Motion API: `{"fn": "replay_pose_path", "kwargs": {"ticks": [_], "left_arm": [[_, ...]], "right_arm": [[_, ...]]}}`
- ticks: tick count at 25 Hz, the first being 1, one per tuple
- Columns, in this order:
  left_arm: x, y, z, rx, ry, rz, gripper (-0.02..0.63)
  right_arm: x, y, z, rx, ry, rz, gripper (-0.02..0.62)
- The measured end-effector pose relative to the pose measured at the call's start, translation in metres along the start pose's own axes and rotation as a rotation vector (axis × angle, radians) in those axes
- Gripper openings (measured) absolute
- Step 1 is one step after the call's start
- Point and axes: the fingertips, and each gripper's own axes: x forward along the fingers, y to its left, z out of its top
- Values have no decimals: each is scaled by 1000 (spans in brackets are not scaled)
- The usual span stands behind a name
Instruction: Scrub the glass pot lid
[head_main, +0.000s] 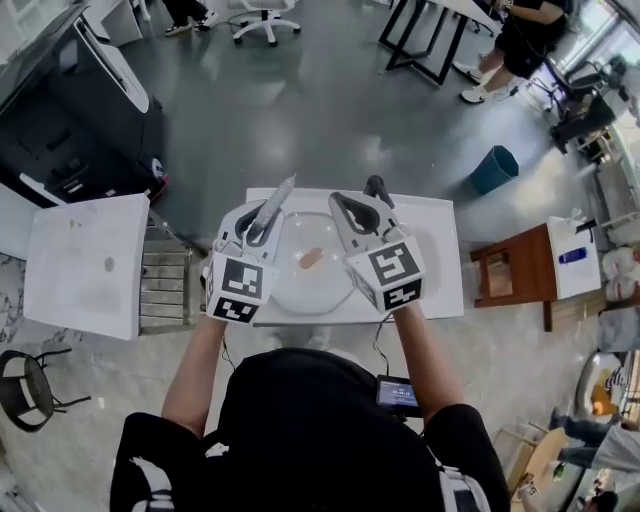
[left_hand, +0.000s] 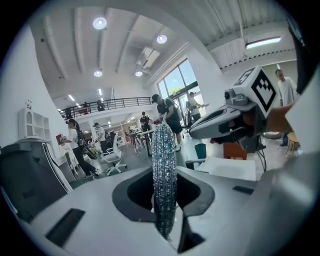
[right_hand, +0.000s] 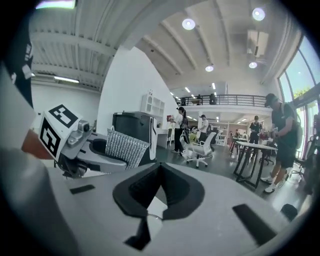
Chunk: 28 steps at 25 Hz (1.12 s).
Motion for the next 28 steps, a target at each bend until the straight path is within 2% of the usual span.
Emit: {"fn": "replay_pose_path", "kwargs": {"ticks": [5, 9, 19, 28], "left_arm": [[-12, 7, 41, -72, -137, 17, 72], [-20, 11, 62, -97, -203, 41, 72], [-26, 14, 85, -133, -281, 39, 72], [-25, 16, 84, -139, -286, 33, 72]], "right_arm": [[-16, -5, 38, 34, -102, -35, -2], [-24, -9, 55, 29, -149, -67, -2], [-31, -13, 59, 38, -159, -99, -2], [-27, -14, 59, 42, -165, -106, -2]]}}
